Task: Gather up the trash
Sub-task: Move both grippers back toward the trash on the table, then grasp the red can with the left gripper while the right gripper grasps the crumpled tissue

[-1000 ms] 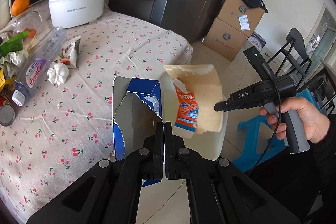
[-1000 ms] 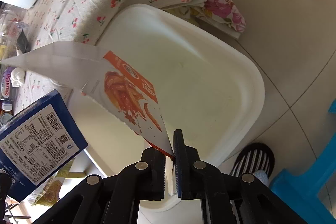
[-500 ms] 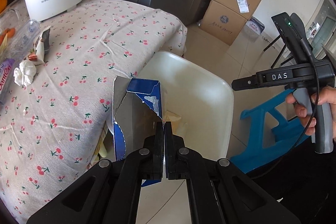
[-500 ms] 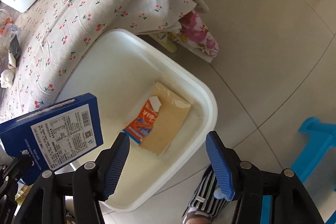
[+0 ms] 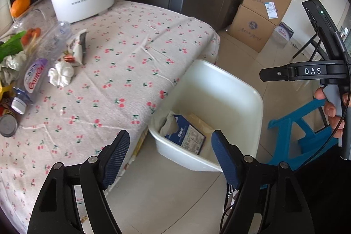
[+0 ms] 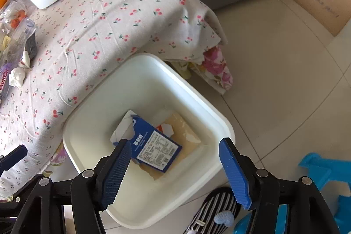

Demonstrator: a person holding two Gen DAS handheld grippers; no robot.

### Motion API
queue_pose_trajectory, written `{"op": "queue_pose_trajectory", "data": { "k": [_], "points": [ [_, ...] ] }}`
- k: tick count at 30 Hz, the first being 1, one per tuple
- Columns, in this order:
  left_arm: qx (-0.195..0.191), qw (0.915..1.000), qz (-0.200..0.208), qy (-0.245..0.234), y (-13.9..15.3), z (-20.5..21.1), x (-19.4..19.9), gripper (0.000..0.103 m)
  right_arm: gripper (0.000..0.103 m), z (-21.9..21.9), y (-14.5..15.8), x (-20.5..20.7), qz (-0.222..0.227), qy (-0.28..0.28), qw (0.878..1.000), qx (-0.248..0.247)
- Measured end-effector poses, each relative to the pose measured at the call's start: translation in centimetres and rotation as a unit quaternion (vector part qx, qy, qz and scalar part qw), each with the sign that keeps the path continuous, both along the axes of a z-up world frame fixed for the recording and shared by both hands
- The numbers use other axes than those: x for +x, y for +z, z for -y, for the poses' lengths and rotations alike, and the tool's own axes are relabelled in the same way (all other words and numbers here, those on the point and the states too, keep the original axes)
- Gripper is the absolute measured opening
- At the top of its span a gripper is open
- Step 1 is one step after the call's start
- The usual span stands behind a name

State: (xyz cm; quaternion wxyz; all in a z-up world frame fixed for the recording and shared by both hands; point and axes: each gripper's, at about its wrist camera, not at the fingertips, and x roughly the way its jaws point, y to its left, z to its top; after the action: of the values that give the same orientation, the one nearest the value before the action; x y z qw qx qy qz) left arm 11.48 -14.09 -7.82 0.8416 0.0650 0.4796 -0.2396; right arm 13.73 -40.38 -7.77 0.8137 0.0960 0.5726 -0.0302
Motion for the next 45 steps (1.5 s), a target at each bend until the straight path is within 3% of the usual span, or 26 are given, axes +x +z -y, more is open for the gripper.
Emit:
{"op": "queue_pose_trajectory", "data": {
  "k": [12,21,26,33,36,40,45],
  "points": [
    [0.036,0.9919,0.044,0.114,3.4,-10.4,0.4,0.098,0.079,-9.1,2.8,2.5,0.042,0.055,0.998,-0.006],
    [0.015,0.9772,0.043,0.207,5.6,-18.6,2.2,0.103,0.081,-17.1,3.5,4.3,0.057,0.09,0.994,0.012],
    [0.01,0.9686,0.03,0.247,4.6,-22.5,4.3,0.103,0.081,-20.5,3.3,4.9,0.059,0.099,0.993,0.026],
    [-0.032,0.9523,-0.008,0.303,1.5,-26.1,8.0,0.103,0.081,-23.3,2.4,5.7,0.053,0.117,0.992,0.01],
    [-0.054,0.9418,-0.017,0.331,0.5,-26.7,9.1,0.1,0.082,-23.8,2.0,6.1,0.05,0.119,0.992,0.0],
    [-0.062,0.931,-0.035,0.358,-1.1,-27.2,10.9,0.084,0.082,-23.9,1.5,6.6,0.046,0.118,0.992,-0.01],
    [-0.093,0.9192,-0.047,0.38,-2.9,-27.5,12.1,0.076,0.082,-23.7,1.1,6.8,0.042,0.116,0.992,-0.019]
  ]
}}
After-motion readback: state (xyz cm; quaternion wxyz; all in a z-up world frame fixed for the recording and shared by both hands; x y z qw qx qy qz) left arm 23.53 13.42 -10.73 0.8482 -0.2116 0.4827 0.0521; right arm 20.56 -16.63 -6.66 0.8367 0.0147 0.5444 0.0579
